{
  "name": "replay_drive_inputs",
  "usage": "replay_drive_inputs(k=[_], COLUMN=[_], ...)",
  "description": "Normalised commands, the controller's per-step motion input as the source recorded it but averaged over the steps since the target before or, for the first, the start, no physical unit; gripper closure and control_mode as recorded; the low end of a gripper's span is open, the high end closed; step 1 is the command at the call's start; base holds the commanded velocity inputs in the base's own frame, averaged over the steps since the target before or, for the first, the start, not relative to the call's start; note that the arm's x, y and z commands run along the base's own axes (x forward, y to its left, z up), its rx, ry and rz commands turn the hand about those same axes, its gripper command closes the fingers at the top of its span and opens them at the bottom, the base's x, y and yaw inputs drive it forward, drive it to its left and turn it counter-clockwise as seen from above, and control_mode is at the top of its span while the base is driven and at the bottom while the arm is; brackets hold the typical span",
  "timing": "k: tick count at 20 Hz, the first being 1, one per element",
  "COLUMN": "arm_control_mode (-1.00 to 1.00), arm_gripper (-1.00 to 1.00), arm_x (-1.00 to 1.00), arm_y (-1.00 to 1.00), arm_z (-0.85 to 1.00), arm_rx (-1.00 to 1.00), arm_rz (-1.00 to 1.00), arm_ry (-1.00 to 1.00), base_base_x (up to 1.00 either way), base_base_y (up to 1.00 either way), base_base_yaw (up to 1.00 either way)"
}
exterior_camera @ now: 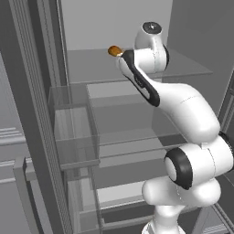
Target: Take the strawberry from the fridge and place it on top of the pancake, located on the dining counter.
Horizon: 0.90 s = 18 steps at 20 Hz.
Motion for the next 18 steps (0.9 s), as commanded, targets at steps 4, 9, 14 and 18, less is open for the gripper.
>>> replay_drive_inputs(k=[4,9,14,18], arm_control_mode=[-1.0,-1.0,-1.0,-1.0], arm_gripper=[1.0,1.0,1.0,1.0], arm_x=[-0.96,-1.0,-1.0,-1.0], arm_y=[-0.12,-0.45,-0.54,-0.24], arm_z=[-0.28,0.09,0.26,-0.03], arm_rx=[0.01,0.01,0.0,0.0], arm_rz=[0.01,0.06,0.04,0.01], arm_ry=[-0.35,-0.27,0.11,0.23], base_base_x=[0.0,0.0,0.0,0.0], base_base_y=[0.0,0.0,0.0,0.0], base_base_yaw=[0.0,0.0,0.0,0.0])
